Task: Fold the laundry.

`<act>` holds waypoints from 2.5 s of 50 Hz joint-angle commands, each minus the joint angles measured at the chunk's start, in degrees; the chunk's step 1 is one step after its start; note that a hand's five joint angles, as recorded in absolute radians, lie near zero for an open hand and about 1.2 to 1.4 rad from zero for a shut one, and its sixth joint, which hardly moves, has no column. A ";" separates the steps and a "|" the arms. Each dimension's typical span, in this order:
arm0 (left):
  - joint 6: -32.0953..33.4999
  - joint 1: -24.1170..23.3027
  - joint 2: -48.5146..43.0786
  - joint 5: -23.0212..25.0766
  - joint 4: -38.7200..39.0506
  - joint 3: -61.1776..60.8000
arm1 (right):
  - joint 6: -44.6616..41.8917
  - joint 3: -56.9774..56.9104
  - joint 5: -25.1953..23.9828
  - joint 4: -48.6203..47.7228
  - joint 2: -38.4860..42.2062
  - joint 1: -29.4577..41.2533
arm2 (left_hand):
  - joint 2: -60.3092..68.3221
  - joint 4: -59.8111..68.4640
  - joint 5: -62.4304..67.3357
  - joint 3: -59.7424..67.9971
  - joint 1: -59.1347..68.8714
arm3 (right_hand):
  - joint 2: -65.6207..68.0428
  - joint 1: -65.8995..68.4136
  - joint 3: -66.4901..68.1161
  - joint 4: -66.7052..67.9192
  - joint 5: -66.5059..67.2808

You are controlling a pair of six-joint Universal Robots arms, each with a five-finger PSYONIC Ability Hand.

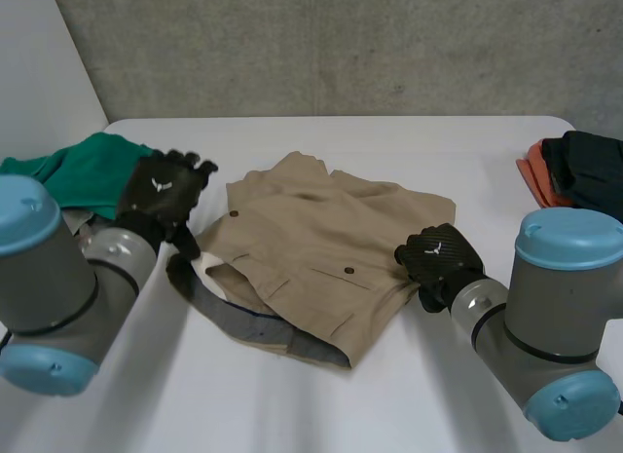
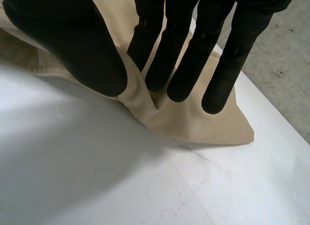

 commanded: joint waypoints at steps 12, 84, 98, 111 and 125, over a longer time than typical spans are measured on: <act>4.32 2.51 -16.18 11.30 -20.09 24.22 | 1.79 -0.73 5.25 1.16 1.01 1.81 | -2.12 -1.66 -1.50 -2.26 -1.61 | 12.48 16.43 11.83 11.51 13.40; -19.05 -32.67 -7.80 -25.01 -45.62 42.72 | 18.13 -44.59 7.78 25.13 9.74 -8.04 | -4.01 -3.55 -3.39 -4.15 -3.50 | -57.52 -53.57 -58.17 -58.49 -56.60; -8.16 -9.90 -9.43 -9.09 -41.84 39.10 | 34.82 -29.04 19.67 41.58 -7.16 0.75 | -4.01 -3.55 -3.39 -4.15 -3.50 | -57.52 -53.57 -58.17 -58.49 -56.60; 5.82 -1.89 -31.57 -0.21 -39.99 49.11 | 50.22 -9.71 22.74 38.45 -8.57 18.67 | -4.01 -3.55 -3.39 -4.15 -3.50 | -57.52 -53.57 -58.17 -58.49 -56.60; 6.79 -3.91 -37.12 -1.87 -34.19 52.02 | 39.59 -3.36 28.63 16.64 -0.75 25.01 | 12.65 13.12 13.27 12.52 13.16 | -52.14 -48.19 -52.79 -53.11 -51.22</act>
